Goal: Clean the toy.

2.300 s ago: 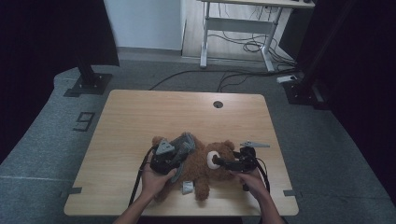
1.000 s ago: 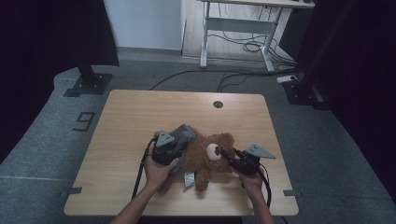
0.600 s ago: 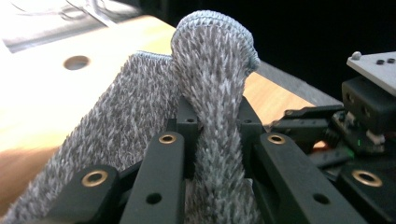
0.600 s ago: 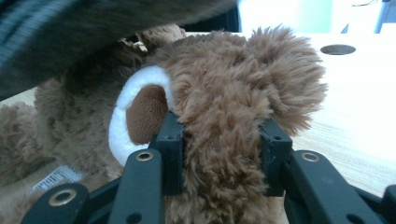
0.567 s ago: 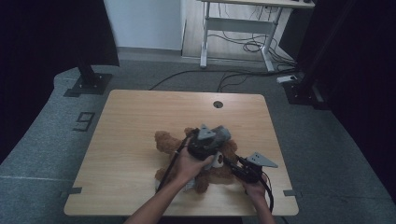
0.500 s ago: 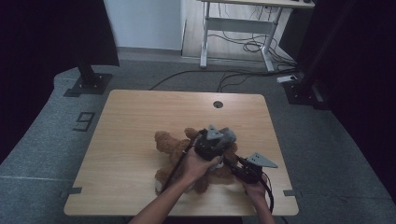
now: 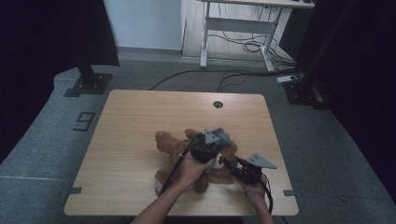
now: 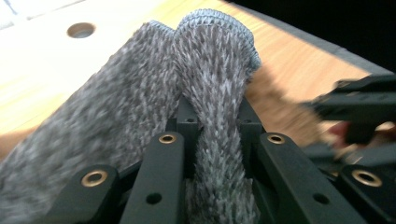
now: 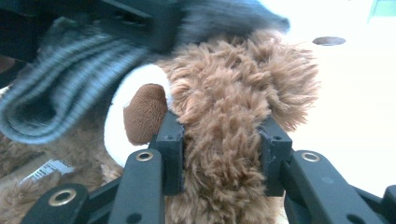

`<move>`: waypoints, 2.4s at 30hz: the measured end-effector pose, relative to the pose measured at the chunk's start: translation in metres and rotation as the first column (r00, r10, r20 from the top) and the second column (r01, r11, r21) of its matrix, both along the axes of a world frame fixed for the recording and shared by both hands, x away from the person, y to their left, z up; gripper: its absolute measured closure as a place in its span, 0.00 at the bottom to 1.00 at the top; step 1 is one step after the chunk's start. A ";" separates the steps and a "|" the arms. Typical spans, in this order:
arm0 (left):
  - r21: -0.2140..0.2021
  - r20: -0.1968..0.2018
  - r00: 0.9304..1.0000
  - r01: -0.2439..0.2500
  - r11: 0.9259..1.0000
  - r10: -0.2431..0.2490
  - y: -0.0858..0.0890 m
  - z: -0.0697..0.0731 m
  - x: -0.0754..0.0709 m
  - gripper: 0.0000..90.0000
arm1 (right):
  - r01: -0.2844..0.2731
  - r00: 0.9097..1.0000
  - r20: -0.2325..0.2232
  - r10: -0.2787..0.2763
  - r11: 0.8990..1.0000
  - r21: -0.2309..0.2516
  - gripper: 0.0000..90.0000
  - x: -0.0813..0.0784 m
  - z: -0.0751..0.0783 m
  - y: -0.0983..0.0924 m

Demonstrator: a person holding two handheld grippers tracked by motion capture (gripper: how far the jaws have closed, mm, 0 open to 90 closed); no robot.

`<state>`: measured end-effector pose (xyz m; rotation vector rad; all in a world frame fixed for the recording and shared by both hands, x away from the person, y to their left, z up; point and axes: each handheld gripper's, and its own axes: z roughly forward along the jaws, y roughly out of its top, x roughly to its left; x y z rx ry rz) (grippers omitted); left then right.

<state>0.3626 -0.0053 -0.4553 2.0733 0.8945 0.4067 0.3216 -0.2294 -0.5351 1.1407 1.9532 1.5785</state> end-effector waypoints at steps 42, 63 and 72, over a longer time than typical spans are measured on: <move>0.069 0.011 0.993 0.118 0.991 -0.119 -0.070 0.008 -0.003 0.86 | 0.001 1.000 -0.015 0.000 1.000 0.030 0.67 -0.002 -0.002 -0.002; 0.001 -0.017 1.000 -0.021 1.000 0.021 0.017 -0.006 0.003 0.87 | 0.001 0.999 -0.033 -0.001 1.000 0.026 0.67 -0.001 -0.002 -0.002; -0.096 -0.001 0.993 -0.118 0.988 0.119 0.083 0.002 0.001 0.87 | 0.003 0.999 -0.037 -0.002 1.000 0.030 0.67 -0.001 -0.002 -0.001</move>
